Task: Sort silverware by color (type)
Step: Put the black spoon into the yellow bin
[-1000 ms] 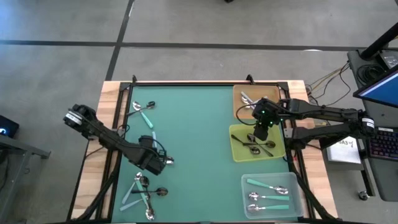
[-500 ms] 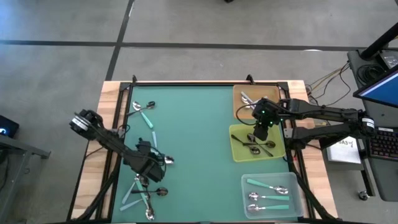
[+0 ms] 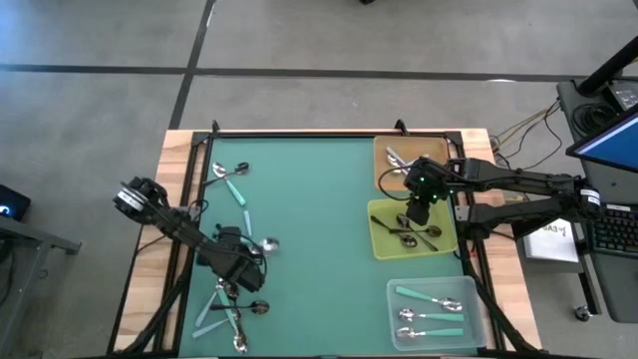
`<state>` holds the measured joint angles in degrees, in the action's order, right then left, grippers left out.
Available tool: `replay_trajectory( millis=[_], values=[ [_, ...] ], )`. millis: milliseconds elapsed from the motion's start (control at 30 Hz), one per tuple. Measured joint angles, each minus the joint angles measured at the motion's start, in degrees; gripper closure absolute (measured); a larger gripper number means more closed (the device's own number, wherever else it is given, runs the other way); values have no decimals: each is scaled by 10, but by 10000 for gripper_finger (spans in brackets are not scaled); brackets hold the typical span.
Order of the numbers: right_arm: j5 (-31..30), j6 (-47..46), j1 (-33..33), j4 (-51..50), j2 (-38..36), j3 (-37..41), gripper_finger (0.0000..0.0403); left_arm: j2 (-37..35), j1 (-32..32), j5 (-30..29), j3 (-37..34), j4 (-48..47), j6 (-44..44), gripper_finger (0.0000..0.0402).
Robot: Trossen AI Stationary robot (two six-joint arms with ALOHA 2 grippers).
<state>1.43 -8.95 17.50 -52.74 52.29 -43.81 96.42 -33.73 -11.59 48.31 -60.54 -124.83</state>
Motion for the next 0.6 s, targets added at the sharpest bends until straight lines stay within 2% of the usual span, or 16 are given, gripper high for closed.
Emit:
replay_trajectory(
  millis=[200, 367, 600],
  values=[
    [0, 0, 0, 9, 0, 0, 248, 0, -1, 9, 1, 0, -7, 345],
    [0, 1, 0, 10, 0, 0, 248, 0, -1, -31, 13, 6, -3, 345],
    [0, 2, 0, 12, 0, 0, 248, 0, -1, -39, 7, -1, -15, 345]
  ],
)
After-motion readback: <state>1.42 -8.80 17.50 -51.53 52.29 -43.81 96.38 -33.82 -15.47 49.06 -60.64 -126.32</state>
